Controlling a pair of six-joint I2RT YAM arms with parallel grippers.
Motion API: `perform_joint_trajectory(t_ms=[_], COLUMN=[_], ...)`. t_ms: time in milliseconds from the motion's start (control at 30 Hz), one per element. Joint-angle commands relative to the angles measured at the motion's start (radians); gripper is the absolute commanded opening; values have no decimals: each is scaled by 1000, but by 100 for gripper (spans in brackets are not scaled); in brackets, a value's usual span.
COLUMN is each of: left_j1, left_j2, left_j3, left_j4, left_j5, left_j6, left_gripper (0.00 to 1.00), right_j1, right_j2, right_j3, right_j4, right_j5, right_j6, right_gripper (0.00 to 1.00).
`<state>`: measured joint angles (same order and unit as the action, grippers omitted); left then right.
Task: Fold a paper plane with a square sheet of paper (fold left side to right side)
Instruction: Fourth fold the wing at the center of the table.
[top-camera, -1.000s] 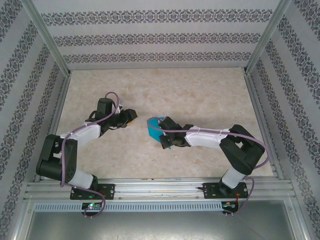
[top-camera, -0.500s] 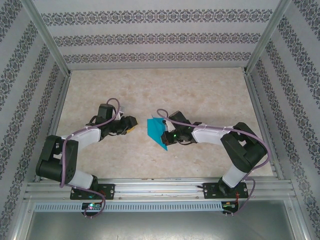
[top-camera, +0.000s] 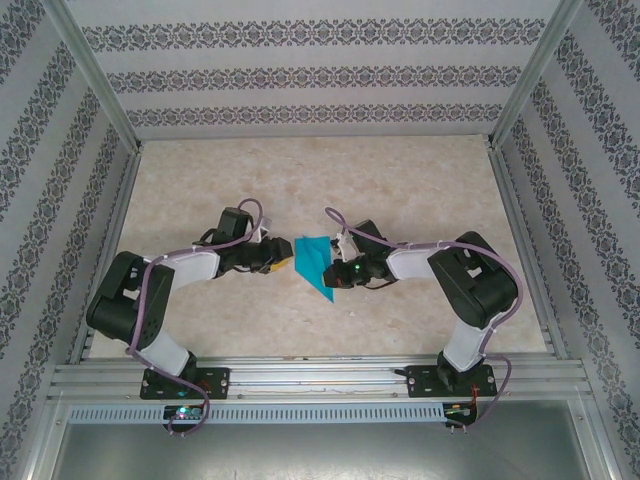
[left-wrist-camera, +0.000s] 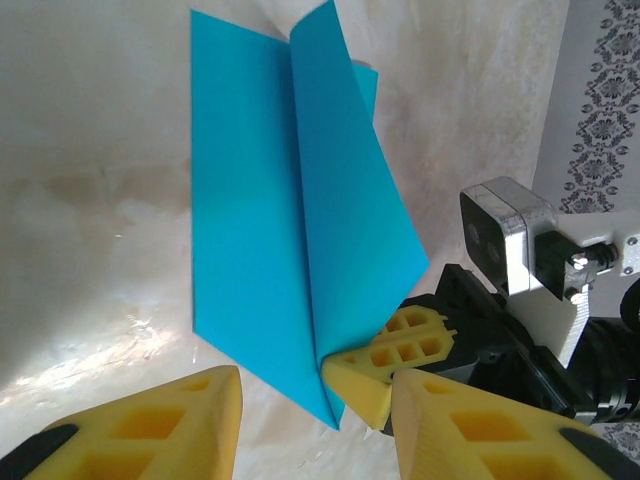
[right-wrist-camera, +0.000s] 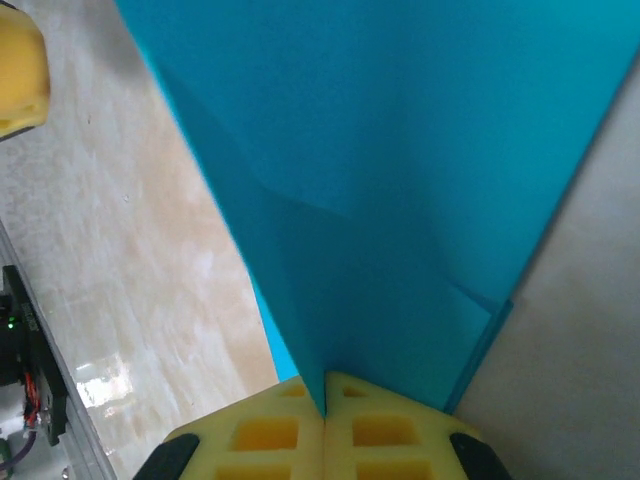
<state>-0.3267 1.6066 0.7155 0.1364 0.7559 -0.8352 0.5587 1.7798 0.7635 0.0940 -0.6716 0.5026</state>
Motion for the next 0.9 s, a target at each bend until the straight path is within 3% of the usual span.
perform_joint_trajectory(t_ms=[0, 400, 867], left_j1=[-35, -129, -151], left_j2=[33, 194, 310], left_j3=[40, 187, 312], left_j4=[51, -4, -183], left_j5=[7, -38, -126], left_j6=[-23, -12, 39], left_gripper=[43, 44, 45], right_j1=[-11, -20, -25], right_j2=[22, 39, 47], right_j3=[-21, -29, -29], right_j4=[31, 53, 60], right_j5=[-43, -68, -80], right_j6=[10, 17, 24], right_gripper=[0, 0, 1])
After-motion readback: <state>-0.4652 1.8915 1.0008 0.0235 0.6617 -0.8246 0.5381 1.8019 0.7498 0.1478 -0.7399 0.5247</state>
